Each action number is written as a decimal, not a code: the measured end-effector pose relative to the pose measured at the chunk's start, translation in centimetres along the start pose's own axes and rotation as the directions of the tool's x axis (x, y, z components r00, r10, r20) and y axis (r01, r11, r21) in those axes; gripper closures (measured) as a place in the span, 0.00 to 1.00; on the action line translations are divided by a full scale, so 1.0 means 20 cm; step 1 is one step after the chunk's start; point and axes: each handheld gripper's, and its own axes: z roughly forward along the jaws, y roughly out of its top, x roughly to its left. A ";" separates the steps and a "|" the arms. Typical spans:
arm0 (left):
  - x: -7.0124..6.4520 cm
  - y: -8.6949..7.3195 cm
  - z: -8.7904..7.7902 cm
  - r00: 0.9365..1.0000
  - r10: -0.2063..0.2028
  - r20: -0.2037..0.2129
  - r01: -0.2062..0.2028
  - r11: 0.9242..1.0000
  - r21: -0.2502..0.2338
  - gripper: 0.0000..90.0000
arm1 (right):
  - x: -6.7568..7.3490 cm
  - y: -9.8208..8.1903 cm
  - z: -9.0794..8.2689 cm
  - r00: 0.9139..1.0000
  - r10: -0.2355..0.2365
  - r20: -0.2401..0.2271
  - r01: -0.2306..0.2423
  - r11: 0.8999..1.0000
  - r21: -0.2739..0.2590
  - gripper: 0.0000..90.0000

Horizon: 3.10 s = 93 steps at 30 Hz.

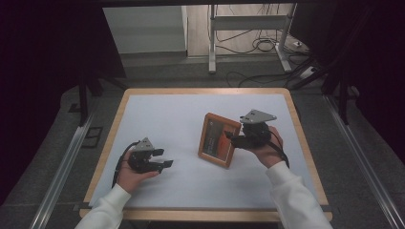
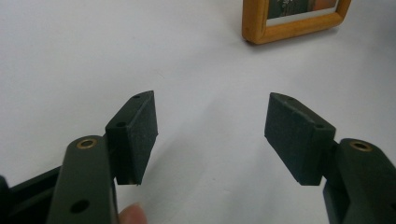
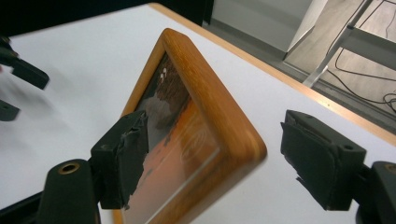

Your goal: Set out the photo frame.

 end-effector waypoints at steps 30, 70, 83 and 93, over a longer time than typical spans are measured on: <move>-0.03 0.01 -0.02 0.999 0.036 -0.024 -0.036 0.999 -0.008 0.37 | 0.20 -0.41 -0.11 0.992 0.077 -0.100 -0.073 0.996 0.042 1.00; -0.07 0.01 -0.01 0.999 0.031 -0.017 -0.031 0.999 -0.005 0.37 | 0.28 -0.51 0.19 0.992 0.024 -0.123 0.004 0.975 0.224 1.00; -0.07 0.01 -0.01 0.999 0.032 -0.015 -0.032 0.999 0.000 0.37 | 0.22 -0.53 0.17 0.995 0.033 -0.092 -0.011 0.973 0.229 1.00; -0.07 0.01 -0.01 0.999 0.030 -0.015 -0.030 1.000 -0.001 0.37 | 0.20 -0.54 0.16 0.996 0.045 -0.083 -0.024 0.972 0.235 1.00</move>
